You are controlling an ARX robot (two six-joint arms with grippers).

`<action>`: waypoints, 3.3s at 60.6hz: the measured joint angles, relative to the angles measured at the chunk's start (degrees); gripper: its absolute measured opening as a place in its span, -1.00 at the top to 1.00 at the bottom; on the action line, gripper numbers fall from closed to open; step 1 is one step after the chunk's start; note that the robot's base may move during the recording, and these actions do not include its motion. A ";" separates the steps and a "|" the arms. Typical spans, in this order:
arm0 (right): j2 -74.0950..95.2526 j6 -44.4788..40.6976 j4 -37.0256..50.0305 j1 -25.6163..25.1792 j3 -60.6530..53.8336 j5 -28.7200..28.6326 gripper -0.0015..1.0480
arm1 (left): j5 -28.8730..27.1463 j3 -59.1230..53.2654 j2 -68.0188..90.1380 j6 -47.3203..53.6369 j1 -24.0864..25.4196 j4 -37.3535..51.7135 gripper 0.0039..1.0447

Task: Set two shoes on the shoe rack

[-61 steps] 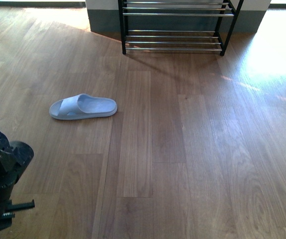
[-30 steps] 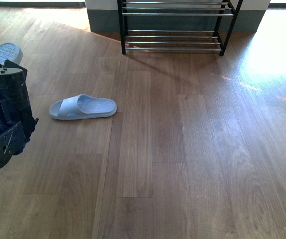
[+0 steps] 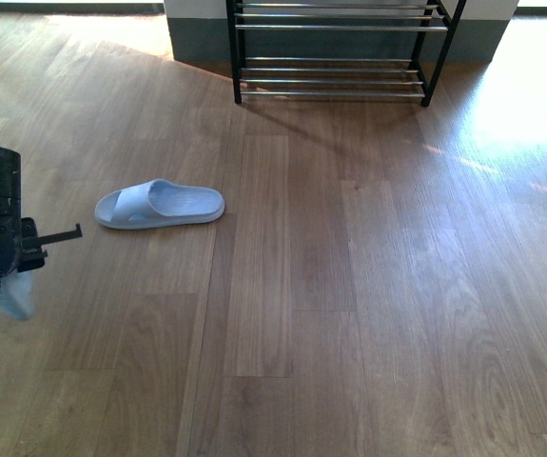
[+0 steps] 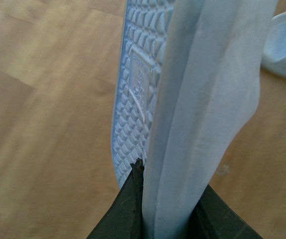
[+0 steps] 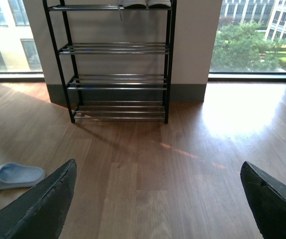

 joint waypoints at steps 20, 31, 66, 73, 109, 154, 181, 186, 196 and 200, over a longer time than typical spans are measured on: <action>0.00 0.00 0.00 0.00 0.00 0.02 -0.82 | 30.27 -1.46 -0.13 -27.45 0.00 14.67 0.77; 0.00 0.00 0.00 0.00 0.00 0.00 -0.82 | 41.86 -1.36 1.05 -39.04 0.79 26.21 0.77; 0.00 0.00 0.00 0.00 0.00 0.00 -0.82 | 43.43 -0.28 8.31 -50.53 0.57 24.98 -0.16; 0.00 0.00 0.00 0.00 0.00 0.00 -0.82 | 43.91 -0.31 8.31 -52.17 0.92 24.11 -0.56; 0.00 0.00 0.00 0.00 0.00 0.02 -0.82 | 43.30 1.73 8.31 -49.86 1.55 10.91 -0.83; 0.00 0.00 0.00 0.00 0.00 0.00 -0.82 | 47.63 24.61 23.45 -39.85 2.91 -1.33 -0.83; 0.00 0.00 0.00 0.00 0.00 0.00 -0.82 | 47.60 19.10 17.70 -39.76 0.85 4.96 -0.83; 0.00 0.00 0.00 0.00 0.00 0.00 -0.82 | 47.58 18.36 16.61 -39.60 0.44 4.87 -0.83; -0.02 0.00 0.00 0.00 0.00 0.00 -0.82 | 47.95 16.61 16.37 -39.28 0.15 5.46 -0.83; -0.02 0.00 0.00 0.00 0.00 0.00 -0.82 | 47.93 16.46 16.37 -39.21 0.11 5.11 -0.83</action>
